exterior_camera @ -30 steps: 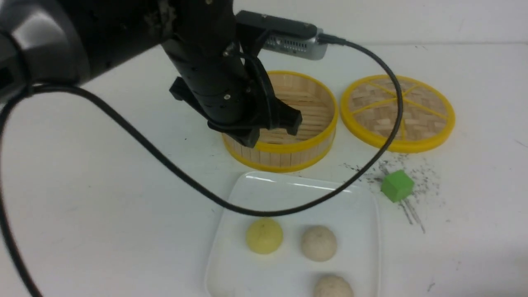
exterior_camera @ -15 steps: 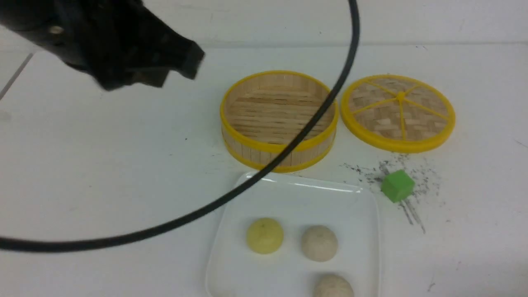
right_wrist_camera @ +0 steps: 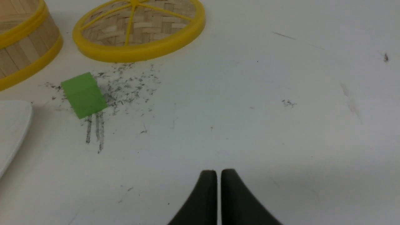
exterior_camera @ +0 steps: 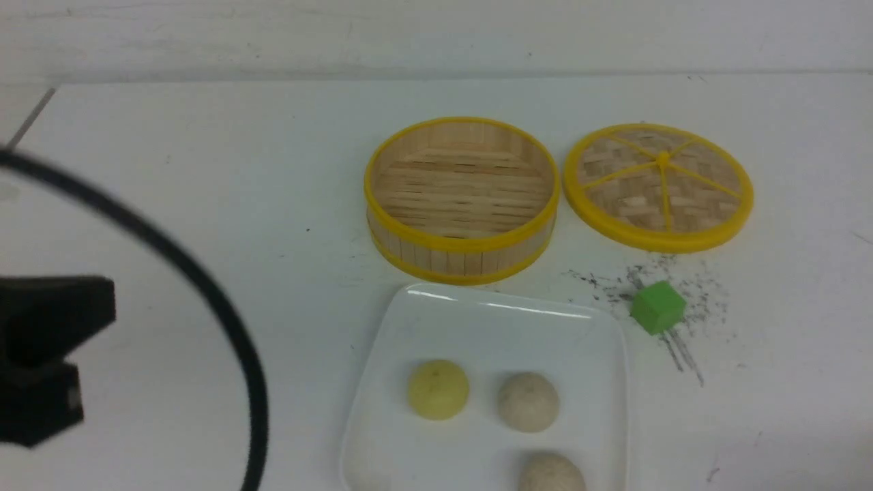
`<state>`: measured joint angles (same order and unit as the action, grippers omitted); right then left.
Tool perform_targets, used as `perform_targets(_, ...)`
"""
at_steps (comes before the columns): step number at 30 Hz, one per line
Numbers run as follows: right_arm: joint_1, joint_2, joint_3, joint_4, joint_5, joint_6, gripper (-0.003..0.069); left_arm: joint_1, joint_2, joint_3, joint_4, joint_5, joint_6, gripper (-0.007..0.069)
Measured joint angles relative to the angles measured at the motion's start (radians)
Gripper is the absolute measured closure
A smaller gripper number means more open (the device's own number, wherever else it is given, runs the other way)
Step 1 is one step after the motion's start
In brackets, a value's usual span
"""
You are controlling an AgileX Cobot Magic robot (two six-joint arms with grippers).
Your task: Put the steamed buns into the plate on the white tablecloth.
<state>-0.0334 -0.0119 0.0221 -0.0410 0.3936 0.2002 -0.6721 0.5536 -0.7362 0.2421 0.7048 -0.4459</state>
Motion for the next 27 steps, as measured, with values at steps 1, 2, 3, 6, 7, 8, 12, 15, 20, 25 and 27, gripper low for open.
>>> perform_targets(1,0.0,0.0,0.0,0.0,0.0,0.0,0.0618,0.0,-0.028,0.043,0.0,-0.05,-0.017,0.0612)
perform_targets(2,0.0,0.0,0.0,0.0,0.0,0.0,0.0618,0.0,-0.059,0.12,0.0,-0.145,-0.048,0.0612)
perform_targets(3,0.0,0.0,0.0,0.0,0.0,0.0,0.0617,0.0,-0.084,0.165,0.0,-0.22,-0.066,0.0612)
perform_targets(6,0.0,0.0,0.0,-0.001,0.0,0.0,0.0615,0.0,-0.127,0.291,0.003,-0.385,-0.107,0.061)
perform_targets(7,0.0,0.0,0.0,-0.001,0.0,0.0,0.0615,0.0,-0.133,0.314,0.005,-0.435,-0.113,0.0608)
perform_targets(8,0.0,0.0,0.0,-0.001,0.0,0.0,0.0613,0.0,-0.136,0.334,0.006,-0.469,-0.117,0.0608)
perform_targets(12,0.0,0.0,-0.001,-0.001,0.0,0.0,0.0608,0.0,-0.136,0.404,0.007,-0.536,-0.121,0.0606)
perform_targets(15,0.0,0.0,-0.001,-0.001,0.0,0.0,0.0603,0.0,-0.136,0.431,0.006,-0.514,-0.122,0.0606)
perform_targets(20,0.0,0.0,-0.001,-0.001,0.0,0.0,0.0597,0.0,-0.136,0.437,-0.017,-0.492,-0.138,0.0605)
perform_targets(25,0.0,0.0,-0.001,-0.001,0.001,0.0,0.059,0.0,-0.136,0.437,-0.013,-0.492,-0.145,0.0605)
perform_targets(27,0.0,0.0,-0.001,-0.001,0.001,0.0,0.0586,0.001,-0.136,0.445,-0.009,-0.508,-0.133,0.0605)
